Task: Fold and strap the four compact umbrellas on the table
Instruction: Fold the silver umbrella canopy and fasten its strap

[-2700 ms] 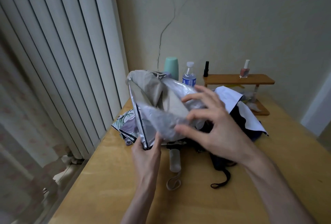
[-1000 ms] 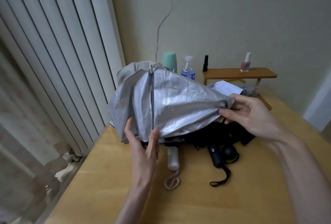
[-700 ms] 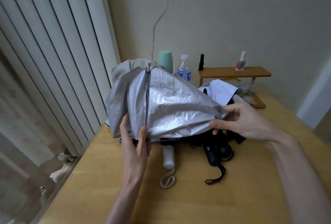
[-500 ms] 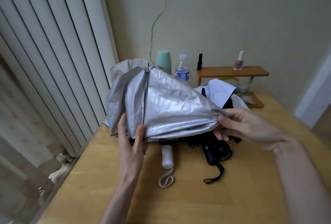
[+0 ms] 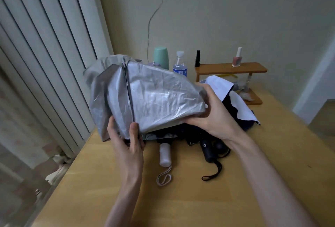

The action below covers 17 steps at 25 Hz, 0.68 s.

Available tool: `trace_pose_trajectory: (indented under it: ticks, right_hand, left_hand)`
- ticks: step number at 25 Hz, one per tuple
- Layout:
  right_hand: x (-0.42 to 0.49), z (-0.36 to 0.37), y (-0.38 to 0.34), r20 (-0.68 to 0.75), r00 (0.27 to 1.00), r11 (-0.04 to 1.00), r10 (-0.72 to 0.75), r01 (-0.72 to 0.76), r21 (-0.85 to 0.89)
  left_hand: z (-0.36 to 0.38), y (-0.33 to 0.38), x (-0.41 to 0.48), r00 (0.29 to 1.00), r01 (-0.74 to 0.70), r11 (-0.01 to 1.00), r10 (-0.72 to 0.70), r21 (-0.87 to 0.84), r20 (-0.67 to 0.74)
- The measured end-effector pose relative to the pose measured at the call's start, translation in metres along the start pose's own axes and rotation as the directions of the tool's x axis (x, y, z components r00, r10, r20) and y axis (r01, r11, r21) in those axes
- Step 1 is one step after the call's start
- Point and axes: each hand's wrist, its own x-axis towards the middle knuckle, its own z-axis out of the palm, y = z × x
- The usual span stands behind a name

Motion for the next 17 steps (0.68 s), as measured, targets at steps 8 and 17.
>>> trace_pose_trajectory:
  ticks: [8, 17]
  right_hand:
    - [-0.001, 0.032, 0.011, -0.495, 0.865, 0.996, 0.086, -0.066, 0.057]
    - [-0.030, 0.011, 0.016, -0.515, 0.841, 0.961, 0.164, -0.253, -0.107]
  left_hand:
    - [0.008, -0.001, -0.012, 0.994, -0.034, 0.996, 0.042, 0.083, -0.098]
    - [0.016, -0.019, -0.011, 0.999, -0.033, 0.997, 0.035, 0.064, -0.039]
